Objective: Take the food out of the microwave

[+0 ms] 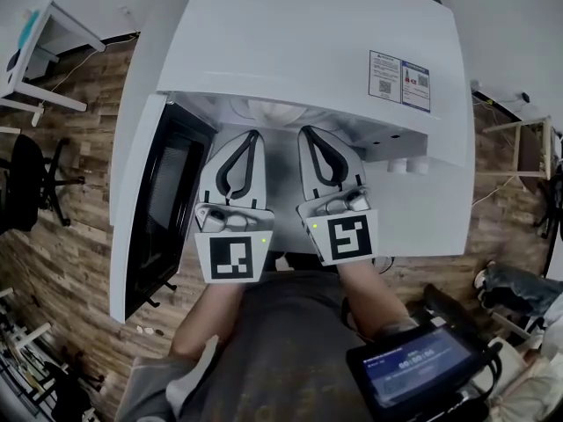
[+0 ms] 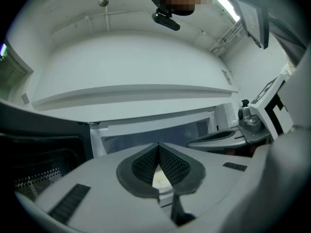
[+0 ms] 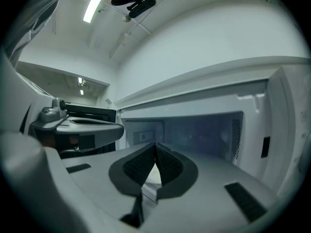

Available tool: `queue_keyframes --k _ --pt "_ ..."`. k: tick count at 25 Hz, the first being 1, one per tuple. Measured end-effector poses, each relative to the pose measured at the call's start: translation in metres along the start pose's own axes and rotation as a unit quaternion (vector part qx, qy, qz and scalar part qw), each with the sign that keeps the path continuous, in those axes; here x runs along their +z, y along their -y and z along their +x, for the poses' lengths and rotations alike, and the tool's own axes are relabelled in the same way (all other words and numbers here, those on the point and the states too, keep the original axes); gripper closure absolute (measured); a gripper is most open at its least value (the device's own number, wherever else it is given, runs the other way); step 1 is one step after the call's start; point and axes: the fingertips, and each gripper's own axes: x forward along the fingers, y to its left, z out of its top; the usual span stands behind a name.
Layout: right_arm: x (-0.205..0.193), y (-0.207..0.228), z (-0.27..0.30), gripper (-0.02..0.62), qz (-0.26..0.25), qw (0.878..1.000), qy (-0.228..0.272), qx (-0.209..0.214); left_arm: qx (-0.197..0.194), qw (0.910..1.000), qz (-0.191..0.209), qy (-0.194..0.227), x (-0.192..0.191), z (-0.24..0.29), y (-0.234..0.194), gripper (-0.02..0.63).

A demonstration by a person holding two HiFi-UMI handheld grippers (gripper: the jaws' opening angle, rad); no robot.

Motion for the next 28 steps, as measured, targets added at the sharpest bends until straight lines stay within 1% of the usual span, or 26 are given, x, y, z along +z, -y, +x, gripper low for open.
queue_keyframes --k 5,8,12,15,16,18,19,21,23,25,26,28 --pt "-0.034 -0.005 0.004 0.589 0.021 1.0 -0.007 0.005 0.002 0.9999 0.003 -0.012 -0.037 -0.003 0.002 0.6" --pt "-0.058 -0.008 0.006 0.588 0.028 1.0 -0.01 0.007 0.005 0.9999 0.006 -0.009 -0.06 -0.003 0.002 0.6" --pt "-0.079 -0.015 0.01 0.589 0.031 0.999 -0.008 0.011 0.008 1.0 0.004 0.0 -0.084 -0.002 0.002 0.6" --pt "-0.085 -0.019 0.014 0.588 0.031 0.999 -0.007 0.018 0.014 0.9995 -0.02 0.02 -0.087 0.0 -0.004 0.6" --pt "-0.086 -0.02 0.016 0.588 0.03 0.999 -0.007 0.02 0.016 0.9991 -0.023 0.031 -0.084 0.001 -0.006 0.6" --pt "-0.084 -0.02 0.018 0.588 0.028 0.999 -0.004 0.02 0.019 0.9987 -0.014 0.045 -0.08 0.001 -0.01 0.6" --pt "-0.084 -0.021 0.019 0.589 0.028 0.999 -0.005 0.021 0.022 0.9987 -0.01 0.044 -0.08 0.0 -0.011 0.6" --pt "-0.089 -0.024 0.021 0.588 0.037 0.999 -0.023 0.024 0.027 0.9991 -0.01 0.03 -0.082 -0.005 -0.013 0.6" --pt "-0.093 -0.027 0.023 0.588 0.069 0.996 -0.048 0.029 0.025 0.9995 -0.015 0.011 -0.08 -0.011 -0.013 0.6" --pt "-0.093 -0.028 0.025 0.586 0.132 0.989 -0.067 0.03 0.019 0.9996 -0.02 -0.007 -0.07 -0.016 -0.012 0.6" --pt "-0.093 -0.028 0.025 0.583 0.17 0.982 -0.075 0.028 0.015 0.9996 -0.023 -0.012 -0.063 -0.018 -0.012 0.6" --pt "-0.094 -0.026 0.026 0.535 0.241 0.966 -0.092 0.019 0.006 0.9994 -0.026 -0.022 -0.052 -0.021 -0.01 0.6"
